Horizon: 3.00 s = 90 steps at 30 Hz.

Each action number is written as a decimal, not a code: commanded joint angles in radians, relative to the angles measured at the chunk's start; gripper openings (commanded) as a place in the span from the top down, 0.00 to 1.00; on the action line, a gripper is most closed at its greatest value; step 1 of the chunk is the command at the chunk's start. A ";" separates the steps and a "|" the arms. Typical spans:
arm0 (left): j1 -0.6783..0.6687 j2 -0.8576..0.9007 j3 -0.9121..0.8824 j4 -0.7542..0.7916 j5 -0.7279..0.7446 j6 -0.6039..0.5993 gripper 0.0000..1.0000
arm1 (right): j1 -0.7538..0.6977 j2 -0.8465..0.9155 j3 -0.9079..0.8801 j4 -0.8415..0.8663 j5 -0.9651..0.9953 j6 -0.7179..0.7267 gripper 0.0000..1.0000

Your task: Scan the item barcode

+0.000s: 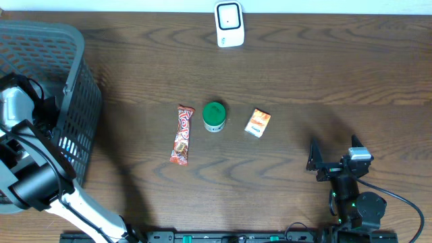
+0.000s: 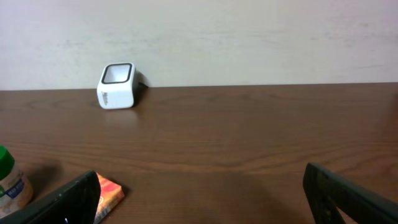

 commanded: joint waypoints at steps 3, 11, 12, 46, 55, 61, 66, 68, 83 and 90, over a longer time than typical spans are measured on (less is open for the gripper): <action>0.004 0.057 0.075 -0.062 -0.039 -0.010 0.57 | 0.011 -0.003 -0.003 -0.002 0.005 0.010 0.01; 0.004 -0.055 0.340 -0.225 -0.038 -0.067 0.58 | 0.011 -0.003 -0.003 -0.002 0.005 0.010 0.01; 0.003 -0.074 0.359 -0.235 -0.038 -0.073 0.58 | 0.011 -0.003 -0.003 -0.002 0.005 0.010 0.01; -0.589 -0.521 0.406 -0.241 0.544 -0.103 0.58 | 0.011 -0.003 -0.003 -0.002 0.005 0.010 0.01; -0.794 -0.384 0.356 -0.301 0.510 -0.090 0.58 | 0.011 -0.003 -0.003 -0.002 0.005 0.010 0.01; -0.919 -0.299 0.356 -0.312 0.510 -0.034 0.62 | 0.011 -0.003 -0.003 -0.002 0.005 0.010 0.01; -1.011 -0.261 0.354 -0.308 0.509 -0.002 0.62 | 0.011 -0.003 -0.003 -0.002 0.005 0.010 0.01; -1.049 -0.247 0.349 -0.294 0.507 0.003 0.62 | 0.011 -0.003 -0.003 -0.002 0.005 0.010 0.01; -1.299 0.002 0.345 -0.065 0.507 -0.036 0.61 | 0.011 -0.003 -0.003 -0.002 0.005 0.010 0.01; -1.388 0.144 0.345 0.013 0.507 -0.062 0.61 | 0.011 -0.003 -0.003 -0.002 0.005 0.010 0.01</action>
